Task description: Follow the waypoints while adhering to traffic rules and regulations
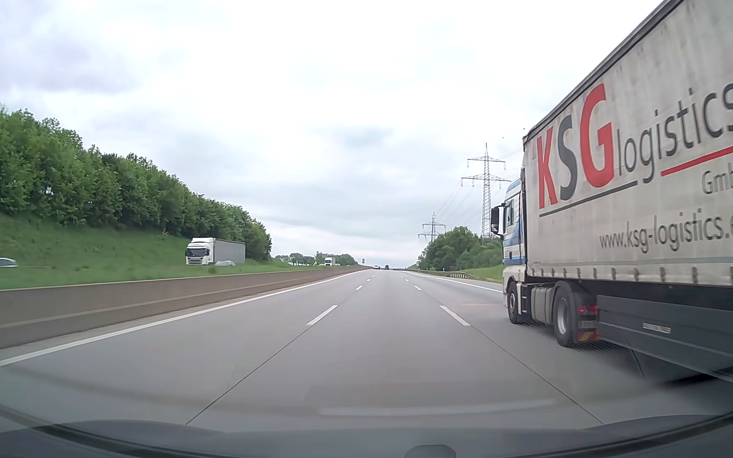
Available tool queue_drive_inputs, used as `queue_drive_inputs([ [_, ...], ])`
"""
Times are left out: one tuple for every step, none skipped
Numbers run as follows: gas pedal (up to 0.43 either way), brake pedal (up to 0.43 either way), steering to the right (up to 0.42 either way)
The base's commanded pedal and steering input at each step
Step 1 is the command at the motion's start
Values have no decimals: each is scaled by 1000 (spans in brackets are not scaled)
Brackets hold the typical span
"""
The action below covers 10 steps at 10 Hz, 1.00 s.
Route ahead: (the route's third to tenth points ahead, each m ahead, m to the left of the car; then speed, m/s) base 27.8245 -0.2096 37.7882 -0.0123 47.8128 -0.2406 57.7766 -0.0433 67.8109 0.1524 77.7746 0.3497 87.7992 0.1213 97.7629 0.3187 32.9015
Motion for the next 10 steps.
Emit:
queue_drive_inputs([
  [441, 0, -3],
  [441, 0, -3],
  [441, 0, -2],
  [441, 0, -2],
  [441, 0, -2],
  [441, 0, -2],
  [441, 0, -2],
  [441, 0, -2],
  [441, 0, -2],
  [441, 0, -2],
])
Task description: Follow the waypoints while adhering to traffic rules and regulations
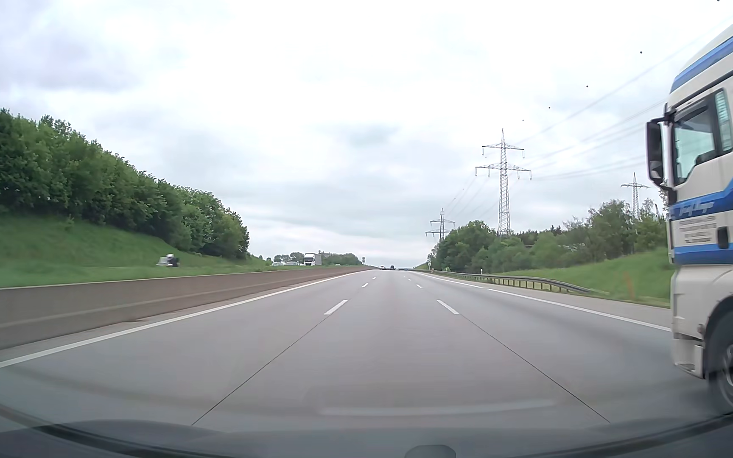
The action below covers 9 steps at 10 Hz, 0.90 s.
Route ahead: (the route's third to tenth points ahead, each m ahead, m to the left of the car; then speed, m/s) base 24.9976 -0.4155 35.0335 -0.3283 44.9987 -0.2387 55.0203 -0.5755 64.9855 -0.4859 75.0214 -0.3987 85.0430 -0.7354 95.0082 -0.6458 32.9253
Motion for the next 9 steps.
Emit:
queue_drive_inputs([
  [441, 0, 0],
  [441, 0, 2],
  [441, 0, 3],
  [441, 0, 3],
  [441, 0, 3],
  [441, 0, 3],
  [441, 0, 3],
  [441, 0, 3],
  [441, 0, 3],
])
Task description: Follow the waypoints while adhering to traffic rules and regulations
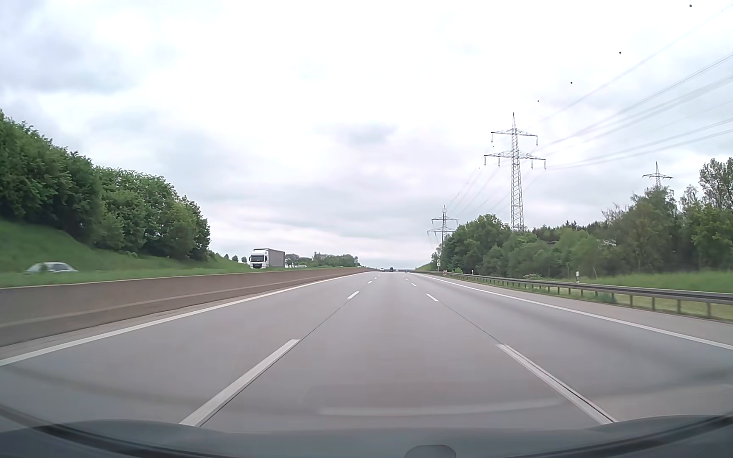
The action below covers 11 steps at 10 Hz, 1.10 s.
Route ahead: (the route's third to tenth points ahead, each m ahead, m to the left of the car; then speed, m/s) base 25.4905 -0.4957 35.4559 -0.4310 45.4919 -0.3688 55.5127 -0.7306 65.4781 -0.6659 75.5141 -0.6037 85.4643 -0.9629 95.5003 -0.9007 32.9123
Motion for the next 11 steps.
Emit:
queue_drive_inputs([
  [441, 0, 3],
  [441, 0, 3],
  [441, 0, 3],
  [441, 0, 3],
  [441, 0, 3],
  [441, 0, 3],
  [441, 0, 2],
  [441, 0, 2],
  [441, 0, 2],
  [441, 0, 2],
  [441, 0, 2],
])
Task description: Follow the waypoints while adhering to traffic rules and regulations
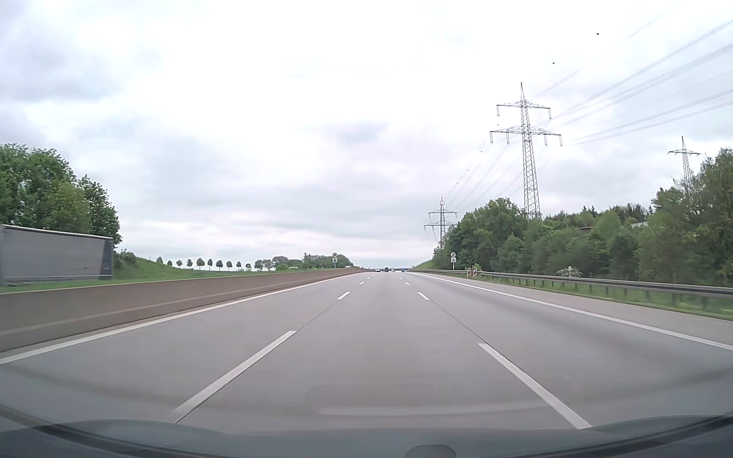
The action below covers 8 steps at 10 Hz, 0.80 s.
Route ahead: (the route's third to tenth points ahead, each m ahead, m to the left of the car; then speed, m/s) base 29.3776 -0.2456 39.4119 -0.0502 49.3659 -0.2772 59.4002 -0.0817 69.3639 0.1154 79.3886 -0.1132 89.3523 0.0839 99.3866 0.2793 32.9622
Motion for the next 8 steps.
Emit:
queue_drive_inputs([
  [441, 0, 2],
  [441, 0, 2],
  [441, 0, 2],
  [441, 0, 2],
  [441, 0, 2],
  [441, 0, 2],
  [441, 0, 2],
  [441, 0, 2],
])
